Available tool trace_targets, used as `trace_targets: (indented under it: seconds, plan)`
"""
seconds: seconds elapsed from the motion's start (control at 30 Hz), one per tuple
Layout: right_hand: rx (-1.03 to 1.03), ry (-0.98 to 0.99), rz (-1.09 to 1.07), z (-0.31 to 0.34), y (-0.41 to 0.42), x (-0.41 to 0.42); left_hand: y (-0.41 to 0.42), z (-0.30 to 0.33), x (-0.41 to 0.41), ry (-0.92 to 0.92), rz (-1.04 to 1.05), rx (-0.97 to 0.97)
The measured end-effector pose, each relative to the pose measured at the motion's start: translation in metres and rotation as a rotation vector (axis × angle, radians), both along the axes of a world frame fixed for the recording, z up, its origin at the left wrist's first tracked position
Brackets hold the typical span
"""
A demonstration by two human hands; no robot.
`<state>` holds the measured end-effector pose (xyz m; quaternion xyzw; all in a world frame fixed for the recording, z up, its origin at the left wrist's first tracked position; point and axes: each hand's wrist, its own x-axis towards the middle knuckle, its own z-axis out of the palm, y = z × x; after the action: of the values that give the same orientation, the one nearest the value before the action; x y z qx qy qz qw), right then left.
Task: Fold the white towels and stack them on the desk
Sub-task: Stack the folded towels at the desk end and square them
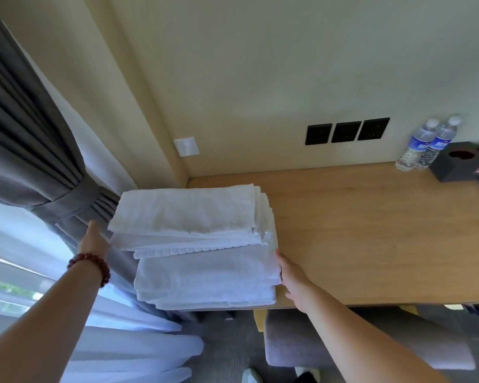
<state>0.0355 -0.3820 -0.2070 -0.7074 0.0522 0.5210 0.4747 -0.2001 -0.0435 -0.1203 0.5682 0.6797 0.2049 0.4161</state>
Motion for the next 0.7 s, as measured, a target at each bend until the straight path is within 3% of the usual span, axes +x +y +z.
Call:
trace_targets:
  seconds: [0.13,0.2,0.3,0.47,0.6,0.7]
  plan:
    - [-0.013,0.045,-0.019,0.0,-0.006,0.008,-0.02,-0.056,-0.04,-0.137,0.163,-0.509]
    - [-0.032,0.043,-0.023,-0.002,-0.009,0.013,-0.03,-0.072,-0.041,-0.217,0.147,-0.648]
    - [-0.05,0.052,-0.036,-0.005,-0.007,0.02,-0.039,-0.079,-0.022,-0.264,0.07,-0.667]
    - [0.012,0.092,-0.023,-0.008,0.011,0.02,-0.02,-0.111,-0.023,-0.19,0.093,-0.661]
    - [0.07,0.115,-0.066,-0.045,0.024,0.03,-0.008,-0.124,-0.025,-0.229,0.055,-0.708]
    - [0.064,0.165,-0.112,-0.031,0.032,0.03,0.002,-0.143,-0.028,-0.258,-0.005,-0.691]
